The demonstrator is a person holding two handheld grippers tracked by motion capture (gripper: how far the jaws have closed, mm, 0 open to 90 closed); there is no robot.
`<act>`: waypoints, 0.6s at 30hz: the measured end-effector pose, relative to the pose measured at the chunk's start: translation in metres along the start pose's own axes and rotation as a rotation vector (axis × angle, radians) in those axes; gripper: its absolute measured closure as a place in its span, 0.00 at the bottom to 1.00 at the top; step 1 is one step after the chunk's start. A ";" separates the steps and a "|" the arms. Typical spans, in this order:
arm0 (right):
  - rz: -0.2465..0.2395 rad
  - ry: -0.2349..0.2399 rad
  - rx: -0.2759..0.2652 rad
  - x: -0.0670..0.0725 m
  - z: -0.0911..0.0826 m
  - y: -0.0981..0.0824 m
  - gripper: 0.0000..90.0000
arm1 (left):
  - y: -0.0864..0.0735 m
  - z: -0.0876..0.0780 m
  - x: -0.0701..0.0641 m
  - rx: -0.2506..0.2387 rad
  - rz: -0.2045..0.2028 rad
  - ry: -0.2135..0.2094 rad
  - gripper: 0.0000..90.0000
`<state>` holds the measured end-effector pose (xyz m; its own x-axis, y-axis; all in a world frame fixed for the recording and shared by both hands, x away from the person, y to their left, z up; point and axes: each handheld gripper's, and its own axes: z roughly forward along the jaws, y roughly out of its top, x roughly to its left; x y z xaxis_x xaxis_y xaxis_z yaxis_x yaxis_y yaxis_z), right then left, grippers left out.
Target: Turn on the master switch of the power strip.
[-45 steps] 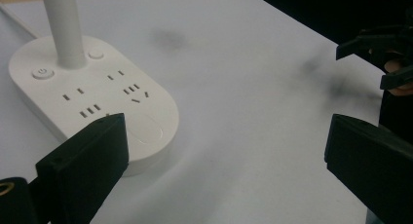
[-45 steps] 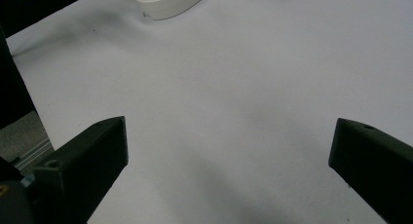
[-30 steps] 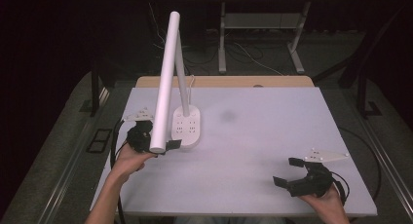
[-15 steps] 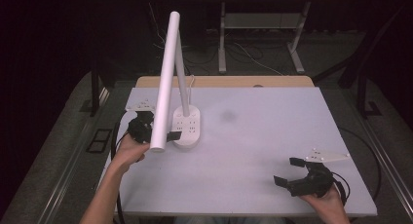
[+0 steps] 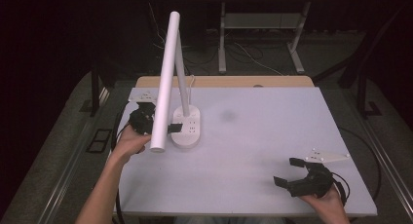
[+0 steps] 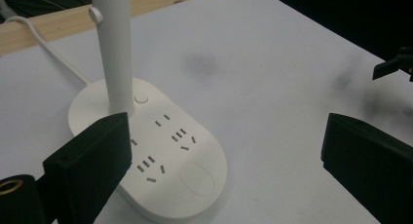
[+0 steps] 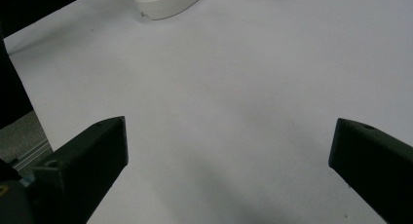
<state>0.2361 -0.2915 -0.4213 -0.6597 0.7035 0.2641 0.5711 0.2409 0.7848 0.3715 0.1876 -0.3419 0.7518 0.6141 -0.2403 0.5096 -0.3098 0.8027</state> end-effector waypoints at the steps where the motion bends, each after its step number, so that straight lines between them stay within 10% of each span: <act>1: 0.000 0.001 -0.001 0.000 0.000 0.000 0.00 | 0.001 0.000 0.001 0.004 0.007 0.000 0.04; 18: -0.001 0.003 0.001 0.000 0.000 0.000 0.00 | 0.022 0.009 0.016 0.035 0.011 0.019 0.09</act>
<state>0.2359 -0.2919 -0.4215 -0.6616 0.7015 0.2649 0.5708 0.2421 0.7846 0.3985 0.1840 -0.3333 0.7491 0.6244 -0.2211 0.5165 -0.3416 0.7852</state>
